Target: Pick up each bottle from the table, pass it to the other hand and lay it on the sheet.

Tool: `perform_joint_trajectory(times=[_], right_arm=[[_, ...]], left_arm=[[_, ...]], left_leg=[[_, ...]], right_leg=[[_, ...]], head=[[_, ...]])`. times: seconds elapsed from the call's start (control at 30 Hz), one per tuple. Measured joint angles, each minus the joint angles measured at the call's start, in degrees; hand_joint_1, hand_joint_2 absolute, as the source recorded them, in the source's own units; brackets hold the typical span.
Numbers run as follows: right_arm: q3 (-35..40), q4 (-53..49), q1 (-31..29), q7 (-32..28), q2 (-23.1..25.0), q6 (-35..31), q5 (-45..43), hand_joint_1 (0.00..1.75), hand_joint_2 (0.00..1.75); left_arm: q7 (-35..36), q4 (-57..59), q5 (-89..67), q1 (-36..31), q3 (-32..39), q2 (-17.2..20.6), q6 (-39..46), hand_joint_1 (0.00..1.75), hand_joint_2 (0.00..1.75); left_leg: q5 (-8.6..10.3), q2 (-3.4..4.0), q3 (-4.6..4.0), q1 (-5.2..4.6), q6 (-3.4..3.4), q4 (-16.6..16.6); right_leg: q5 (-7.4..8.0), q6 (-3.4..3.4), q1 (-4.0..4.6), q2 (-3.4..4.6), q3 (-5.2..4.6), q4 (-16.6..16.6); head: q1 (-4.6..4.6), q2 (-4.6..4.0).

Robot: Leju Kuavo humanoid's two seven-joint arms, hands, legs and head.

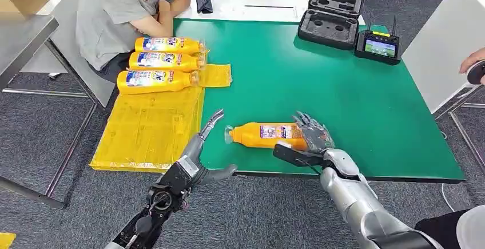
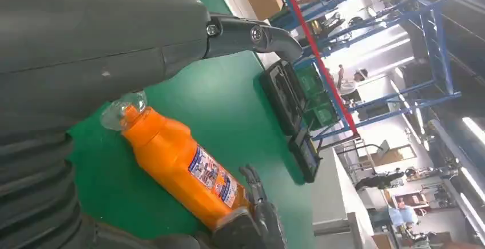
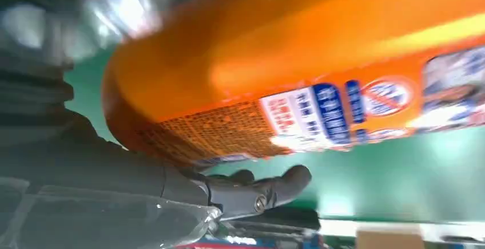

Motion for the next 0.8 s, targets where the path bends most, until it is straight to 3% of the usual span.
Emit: perform_joint_trajectory(times=[0.23, 0.27, 0.3, 0.5, 0.8], right_arm=[[-0.8, 0.2, -0.2, 0.7, -0.3, 1.5, 0.1, 0.00, 1.75], [-0.8, 0.3, -0.2, 0.7, -0.3, 1.6, 0.1, 0.14, 1.75], [-0.8, 0.3, -0.2, 0.7, -0.3, 2.2, 0.1, 1.75, 1.75], [-1.3, 0.4, -0.9, 0.1, -0.4, 7.6, -0.2, 1.75, 1.75], [-2.1, 0.4, -1.1, -0.7, -0.9, 7.8, -1.1, 1.75, 1.75]], left_arm=[[0.0, 0.0, 0.1, 0.0, -0.1, 0.0, -0.2, 0.00, 1.75], [0.0, 0.0, 0.1, 0.0, -0.1, 0.0, -0.2, 0.00, 1.75], [0.0, 0.0, 0.1, 0.0, -0.2, 0.0, -0.2, 0.00, 1.75], [0.0, 0.0, 0.1, 0.0, -0.5, 0.0, -0.5, 0.00, 1.75], [0.0, 0.0, 0.1, 0.0, -0.5, 0.0, -0.5, 0.00, 1.75]], left_leg=[[0.00, 0.00, 0.00, 0.00, 0.00, 0.0], [0.00, 0.00, 0.00, 0.00, 0.00, 0.0], [0.00, 0.00, 0.01, 0.00, 0.00, 0.0], [0.00, 0.02, 0.06, 0.00, 0.00, 0.0], [0.00, 0.02, 0.09, 0.01, 0.00, 0.0]], right_leg=[[0.00, 0.00, 0.00, 0.00, 0.01, 0.0], [0.00, 0.00, 0.00, 0.00, 0.01, 0.0], [0.00, 0.00, 0.00, 0.00, 0.01, 0.0], [0.00, 0.00, 0.00, 0.01, 0.04, 0.0], [0.00, 0.00, 0.01, 0.01, 0.07, 0.0]], head=[[0.00, 0.00], [0.00, 0.00], [0.00, 0.00], [0.00, 0.00], [0.00, 0.00]])
